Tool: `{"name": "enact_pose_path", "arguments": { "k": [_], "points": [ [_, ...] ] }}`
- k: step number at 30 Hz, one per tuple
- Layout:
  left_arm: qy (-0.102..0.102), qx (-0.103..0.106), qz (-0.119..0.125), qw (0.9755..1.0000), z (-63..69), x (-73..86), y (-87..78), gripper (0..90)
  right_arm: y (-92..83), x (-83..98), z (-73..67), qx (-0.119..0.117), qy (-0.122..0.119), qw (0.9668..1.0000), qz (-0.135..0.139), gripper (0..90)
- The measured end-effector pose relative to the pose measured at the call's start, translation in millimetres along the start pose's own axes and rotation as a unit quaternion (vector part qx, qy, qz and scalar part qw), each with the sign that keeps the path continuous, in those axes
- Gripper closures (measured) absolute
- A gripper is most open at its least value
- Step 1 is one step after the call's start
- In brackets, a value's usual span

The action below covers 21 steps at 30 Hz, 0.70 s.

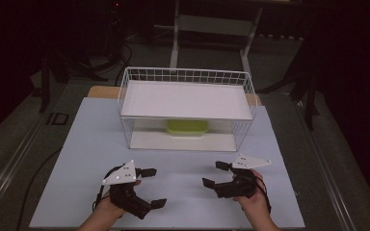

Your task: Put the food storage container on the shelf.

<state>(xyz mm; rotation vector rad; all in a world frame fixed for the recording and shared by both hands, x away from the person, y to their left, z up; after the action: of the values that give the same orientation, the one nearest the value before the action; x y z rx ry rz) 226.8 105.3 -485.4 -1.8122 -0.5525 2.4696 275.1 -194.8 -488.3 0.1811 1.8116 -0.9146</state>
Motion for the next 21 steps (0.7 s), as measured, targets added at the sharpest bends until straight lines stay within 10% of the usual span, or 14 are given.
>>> {"name": "enact_pose_path", "arguments": {
  "k": [21],
  "points": [
    [0.023,0.045,-0.005,0.9987,17.1,17.1,-8.1,0.3,-31.7,25.9,-3.0,0.003,-0.034,0.9994,-0.003,16.0]
  ]
}}
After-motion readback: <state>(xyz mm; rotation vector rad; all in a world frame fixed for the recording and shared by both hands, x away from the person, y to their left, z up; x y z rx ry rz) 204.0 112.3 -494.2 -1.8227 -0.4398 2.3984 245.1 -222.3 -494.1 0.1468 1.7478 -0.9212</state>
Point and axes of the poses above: each handheld gripper's, and its own axes: y roughly forward along the jaws, x roughly out of its underside, z roughly to its right, the point moved 3 cm from there along y, roughly forward along the jaws, and after that the axes turned 7 degrees about x, right-handed, at the moved point
